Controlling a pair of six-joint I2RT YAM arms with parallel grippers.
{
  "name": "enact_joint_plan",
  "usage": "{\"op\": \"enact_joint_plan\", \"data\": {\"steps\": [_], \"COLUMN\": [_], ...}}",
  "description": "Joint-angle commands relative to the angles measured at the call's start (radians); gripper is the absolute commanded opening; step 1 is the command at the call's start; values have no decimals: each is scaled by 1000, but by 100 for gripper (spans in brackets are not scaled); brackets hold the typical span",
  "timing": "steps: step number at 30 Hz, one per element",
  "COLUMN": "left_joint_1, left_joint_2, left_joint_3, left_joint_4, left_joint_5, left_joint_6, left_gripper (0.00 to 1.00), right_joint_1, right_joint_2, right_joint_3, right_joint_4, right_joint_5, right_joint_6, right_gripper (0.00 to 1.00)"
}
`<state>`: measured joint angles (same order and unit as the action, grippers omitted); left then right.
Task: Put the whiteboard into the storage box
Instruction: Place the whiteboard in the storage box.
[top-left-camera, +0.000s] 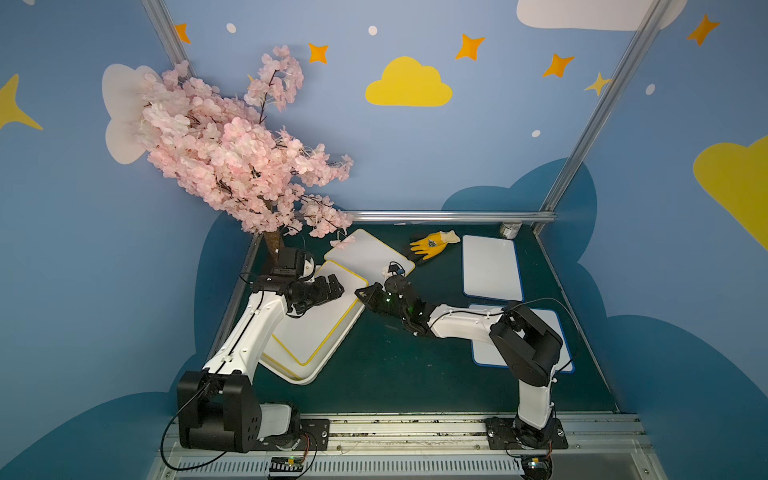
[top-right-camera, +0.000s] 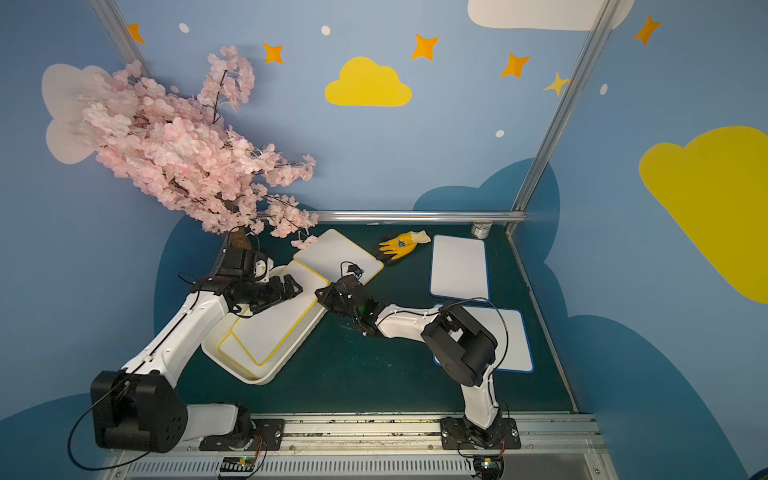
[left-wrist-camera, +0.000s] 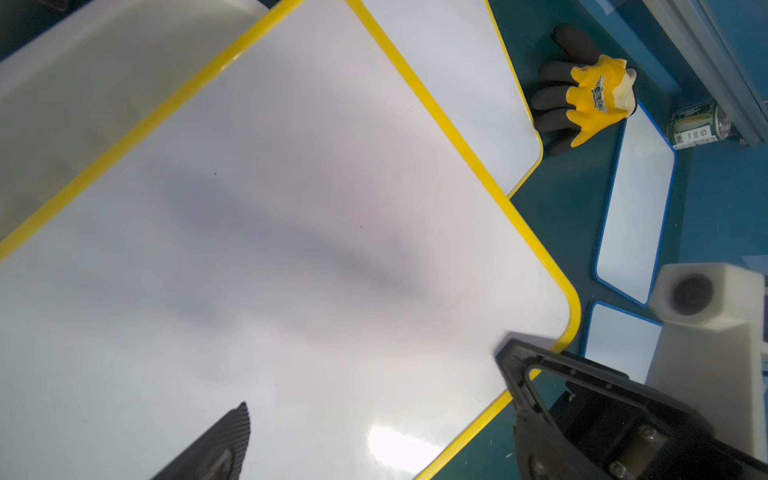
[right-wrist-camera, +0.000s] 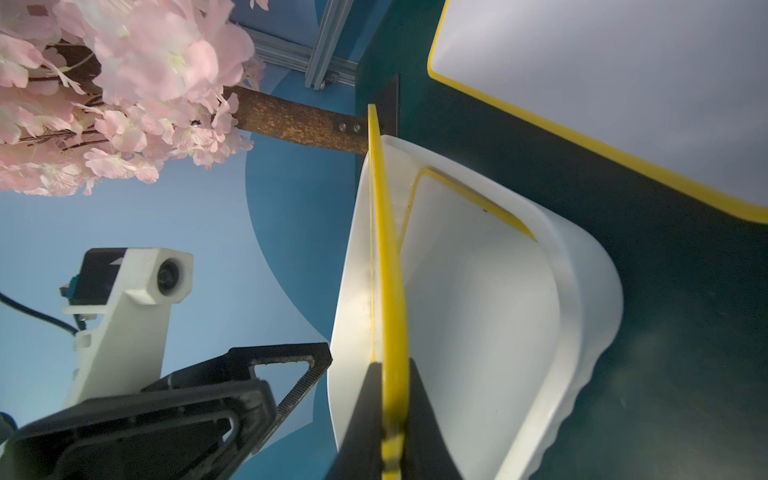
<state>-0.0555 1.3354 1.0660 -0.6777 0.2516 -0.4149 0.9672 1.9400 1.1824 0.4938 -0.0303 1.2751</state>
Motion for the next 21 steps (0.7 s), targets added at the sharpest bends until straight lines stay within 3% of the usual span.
{"op": "enact_joint_plan", "data": {"steps": [1,14,21], "left_joint_1": [23,65,75], "left_joint_2": [-2,-8,-12], "left_joint_3": [24,9,3], "left_joint_4": [-16,4,9], "left_joint_5": [-11,11,6], "left_joint_6": [10,-11,-17], "left_gripper": [99,99,99], "right_joint_1": [2,28,31], "right_joint_2": [33,65,64], "right_joint_3": [44,6,-16], "right_joint_4": [-20,-4,-11], "right_joint_5": [-62,-64,-83], "right_joint_6": [-43,6,44], "right_gripper": [8,9,23]}}
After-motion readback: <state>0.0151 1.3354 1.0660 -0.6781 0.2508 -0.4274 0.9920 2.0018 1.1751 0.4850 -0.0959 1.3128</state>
